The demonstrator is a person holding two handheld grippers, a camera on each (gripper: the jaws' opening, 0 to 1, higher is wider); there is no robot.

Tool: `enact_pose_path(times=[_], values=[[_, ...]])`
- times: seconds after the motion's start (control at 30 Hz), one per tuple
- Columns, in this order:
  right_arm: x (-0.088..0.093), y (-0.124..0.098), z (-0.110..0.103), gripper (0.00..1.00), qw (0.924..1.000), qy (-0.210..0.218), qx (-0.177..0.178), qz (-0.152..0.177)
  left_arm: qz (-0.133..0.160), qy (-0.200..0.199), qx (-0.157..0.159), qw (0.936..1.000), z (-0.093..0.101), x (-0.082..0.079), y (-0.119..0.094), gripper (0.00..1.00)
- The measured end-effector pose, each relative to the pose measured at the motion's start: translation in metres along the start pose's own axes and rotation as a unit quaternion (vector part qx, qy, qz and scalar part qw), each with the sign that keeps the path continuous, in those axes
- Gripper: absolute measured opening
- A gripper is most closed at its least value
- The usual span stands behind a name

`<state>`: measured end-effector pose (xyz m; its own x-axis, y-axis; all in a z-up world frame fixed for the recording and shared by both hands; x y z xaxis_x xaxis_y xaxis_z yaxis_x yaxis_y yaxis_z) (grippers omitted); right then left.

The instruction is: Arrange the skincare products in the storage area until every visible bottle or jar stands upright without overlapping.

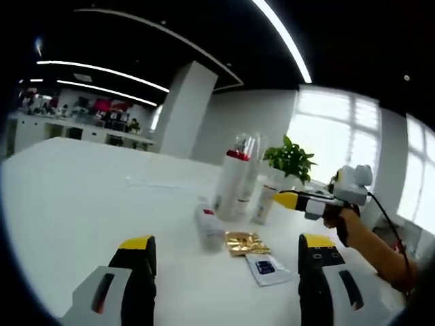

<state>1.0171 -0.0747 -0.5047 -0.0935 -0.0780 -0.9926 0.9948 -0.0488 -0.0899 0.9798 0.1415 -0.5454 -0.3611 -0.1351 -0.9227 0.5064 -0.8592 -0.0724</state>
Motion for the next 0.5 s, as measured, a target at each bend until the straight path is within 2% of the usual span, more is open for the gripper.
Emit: enact_pose_path(times=[0.23, 0.33, 0.4, 0.5], values=[[-0.021, -0.007, 0.001, 0.50, 0.9987, 0.002, 0.010, 0.050, -0.008, 0.001, -0.011, 0.9999, 0.003, 0.002, 0.008, 0.87], [-0.032, -0.011, 0.001, 0.52, 0.9968, 0.010, 0.016, 0.077, -0.034, 0.029, -0.040, 0.9982, -0.005, 0.006, 0.015, 0.87], [-0.039, -0.015, 0.001, 0.52, 0.9950, 0.016, 0.019, 0.096, -0.039, 0.052, -0.072, 0.9953, -0.012, 0.005, 0.020, 0.86], [-0.044, -0.018, 0.001, 0.51, 0.9936, 0.012, 0.022, 0.110, -0.051, 0.080, -0.094, 0.9911, -0.018, 0.003, 0.028, 0.84]])
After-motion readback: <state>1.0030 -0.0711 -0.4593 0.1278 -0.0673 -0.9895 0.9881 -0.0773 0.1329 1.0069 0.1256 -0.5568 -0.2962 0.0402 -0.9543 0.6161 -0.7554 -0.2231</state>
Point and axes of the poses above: the point that each gripper's makers call its tool centre point, and the gripper's own axes: y roughly forward along the fingers, z roughly to its right, x roughly out of its underside, the point moved 2 cm from there along -y, roughly backward along the fingers, and after that the axes turned 13 degrees about x, right-handed, at the moved point
